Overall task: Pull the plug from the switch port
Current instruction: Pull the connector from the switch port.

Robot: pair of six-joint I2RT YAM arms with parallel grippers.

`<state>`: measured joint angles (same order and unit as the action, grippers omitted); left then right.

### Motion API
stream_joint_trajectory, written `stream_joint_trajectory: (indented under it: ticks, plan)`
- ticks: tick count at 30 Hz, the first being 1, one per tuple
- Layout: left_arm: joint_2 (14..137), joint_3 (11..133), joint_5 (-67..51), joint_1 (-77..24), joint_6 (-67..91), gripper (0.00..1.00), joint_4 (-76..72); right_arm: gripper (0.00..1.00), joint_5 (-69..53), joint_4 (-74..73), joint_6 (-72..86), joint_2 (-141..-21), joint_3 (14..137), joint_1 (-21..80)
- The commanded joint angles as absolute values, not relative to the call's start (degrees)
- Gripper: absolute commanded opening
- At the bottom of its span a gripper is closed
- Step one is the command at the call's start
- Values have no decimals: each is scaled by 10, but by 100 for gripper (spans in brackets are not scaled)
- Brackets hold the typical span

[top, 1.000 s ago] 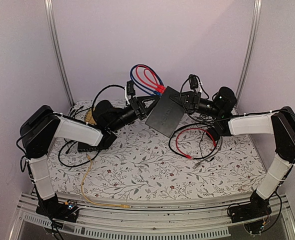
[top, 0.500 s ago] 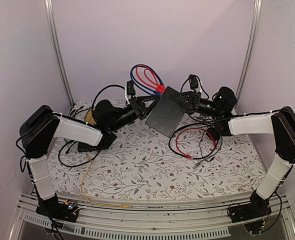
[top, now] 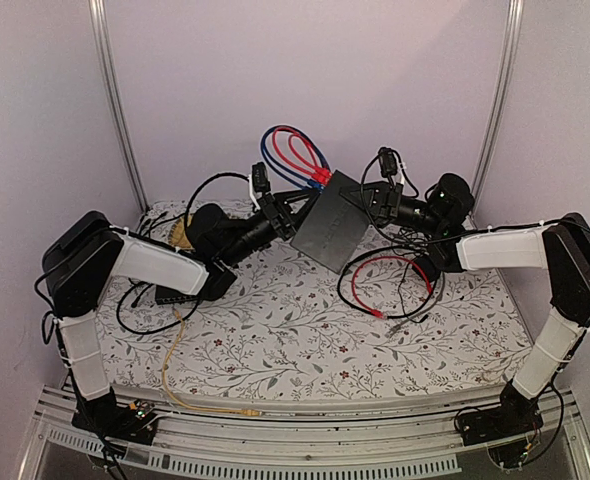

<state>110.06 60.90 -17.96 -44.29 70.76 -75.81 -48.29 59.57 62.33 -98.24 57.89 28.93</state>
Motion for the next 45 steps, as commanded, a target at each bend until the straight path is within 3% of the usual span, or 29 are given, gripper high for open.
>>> stream_joint_trajectory:
  ticks: [1,18,31,45]
  plan:
    - [1100,604,-146,-448,714,0,-821,1,-470,644,615,-981,584,288]
    - [1050,630,-238,-433,609,0,-668,1,-498,628,616,-955,588,265]
    - [1100,615,-186,-448,699,0,-801,1,-482,663,629,-959,570,265]
    - [1105,613,-136,-465,702,0,-815,1,-483,664,627,-961,566,266]
